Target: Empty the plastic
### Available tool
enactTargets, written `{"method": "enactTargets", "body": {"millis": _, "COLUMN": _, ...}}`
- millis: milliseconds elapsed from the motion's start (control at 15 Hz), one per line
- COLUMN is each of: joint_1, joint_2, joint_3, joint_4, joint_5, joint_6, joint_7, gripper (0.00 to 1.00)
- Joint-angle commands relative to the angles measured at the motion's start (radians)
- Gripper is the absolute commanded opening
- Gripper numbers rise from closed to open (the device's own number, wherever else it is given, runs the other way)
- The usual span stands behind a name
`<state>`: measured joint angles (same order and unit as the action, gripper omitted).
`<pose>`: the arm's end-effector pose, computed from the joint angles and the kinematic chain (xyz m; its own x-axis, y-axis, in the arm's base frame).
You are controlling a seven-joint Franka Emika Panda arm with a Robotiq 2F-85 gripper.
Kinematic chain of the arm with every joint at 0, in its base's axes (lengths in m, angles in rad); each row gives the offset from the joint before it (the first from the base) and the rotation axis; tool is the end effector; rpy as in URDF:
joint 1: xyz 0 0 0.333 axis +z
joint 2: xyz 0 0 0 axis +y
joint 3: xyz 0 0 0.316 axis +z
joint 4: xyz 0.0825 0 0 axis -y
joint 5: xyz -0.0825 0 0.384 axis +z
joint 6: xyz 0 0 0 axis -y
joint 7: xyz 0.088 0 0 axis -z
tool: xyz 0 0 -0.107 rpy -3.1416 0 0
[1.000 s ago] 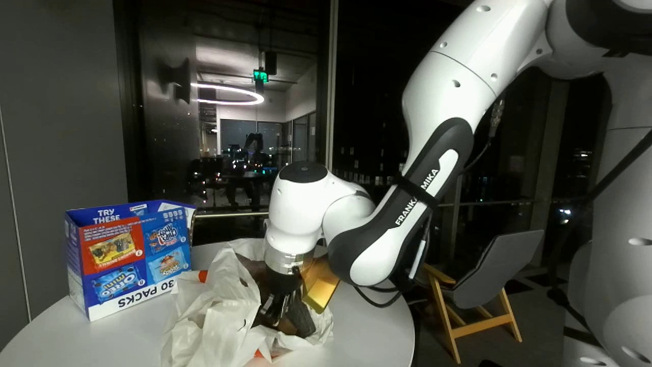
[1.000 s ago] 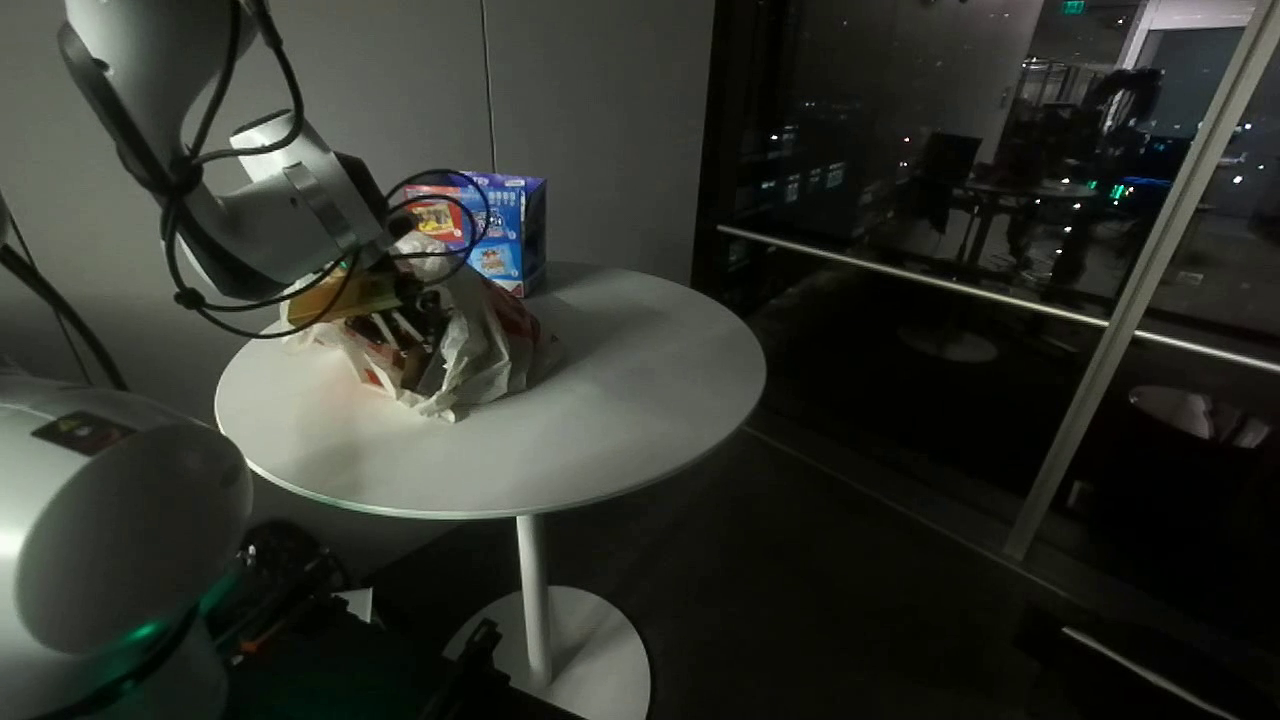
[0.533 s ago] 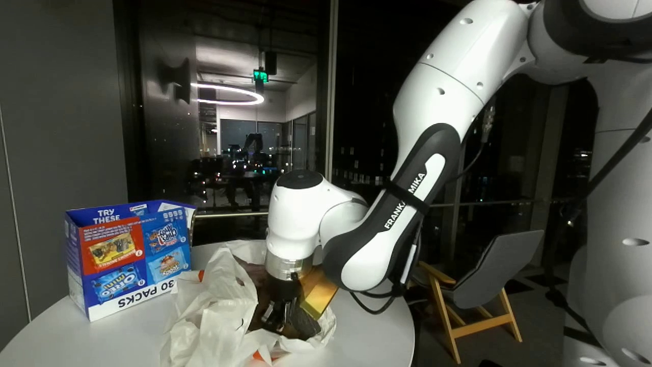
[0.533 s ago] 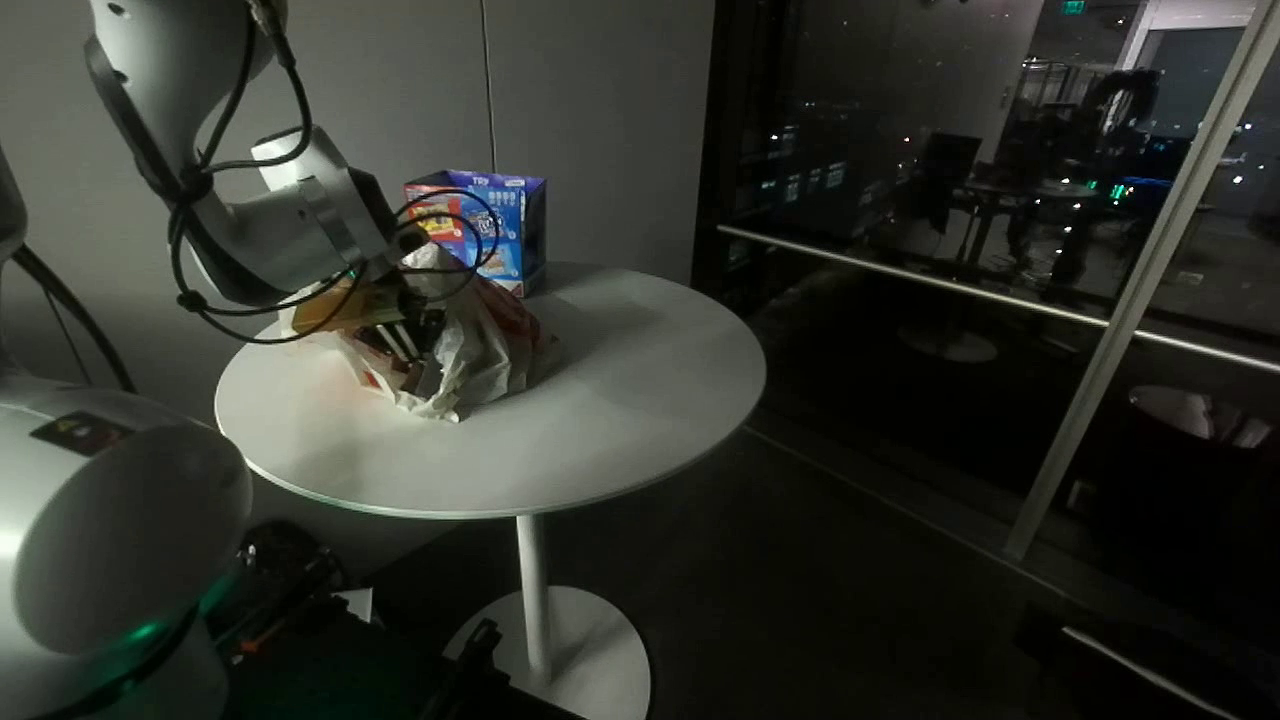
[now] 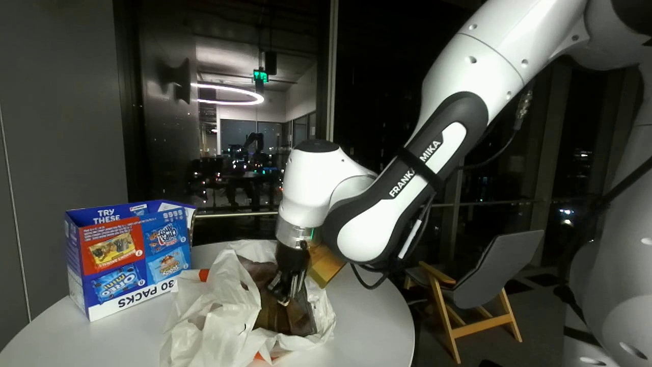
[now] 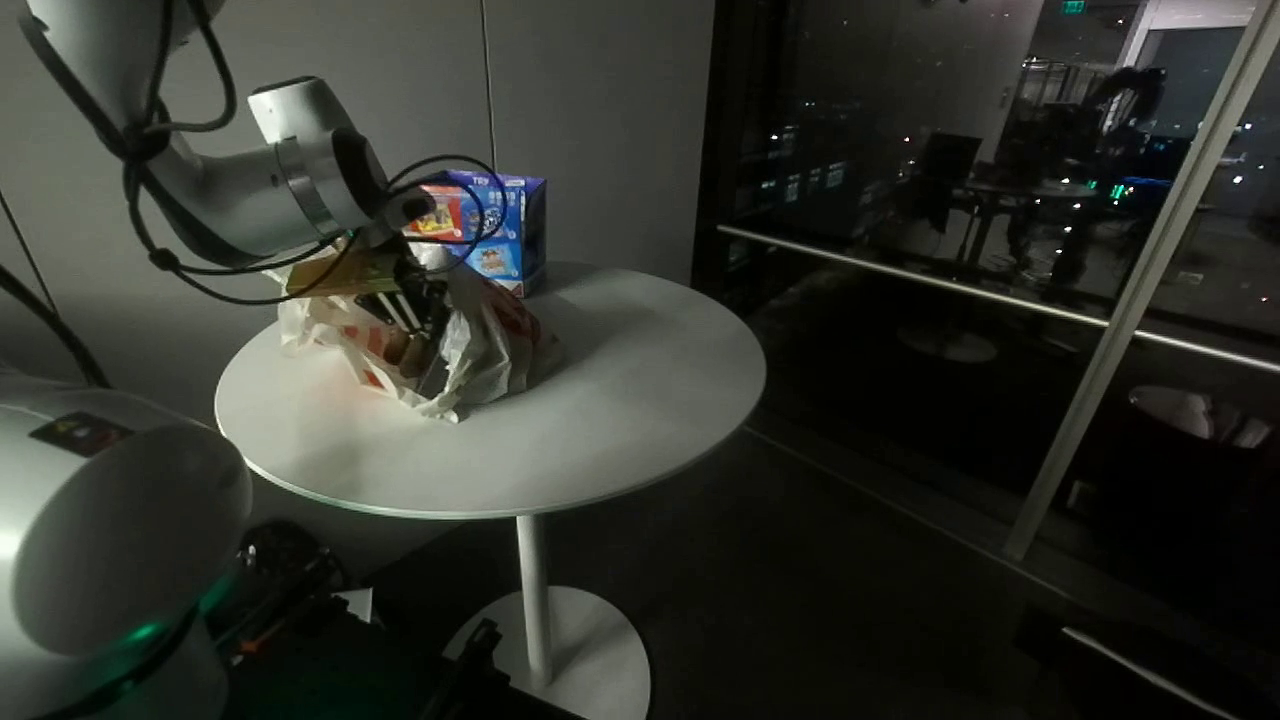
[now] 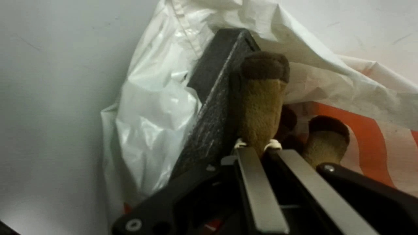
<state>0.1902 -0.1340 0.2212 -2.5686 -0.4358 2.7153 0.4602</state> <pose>0.4190 0.1985 0.3363 0.8877 0.3320 0.3190 0.2886 -0.9411 0.1763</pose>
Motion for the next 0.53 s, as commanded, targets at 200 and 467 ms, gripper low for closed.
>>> {"method": "enactTargets", "body": {"millis": 200, "joint_1": 0.016, "joint_2": -0.32, "joint_3": -0.032, "joint_4": -0.141, "joint_5": 0.271, "joint_6": -0.171, "joint_7": -0.204, "gripper": 0.12}}
{"method": "enactTargets", "body": {"millis": 467, "joint_1": 0.193, "joint_2": -0.449, "joint_3": -0.239, "joint_4": -0.163, "joint_5": 0.455, "joint_6": -0.373, "joint_7": -0.513, "gripper": 0.13}}
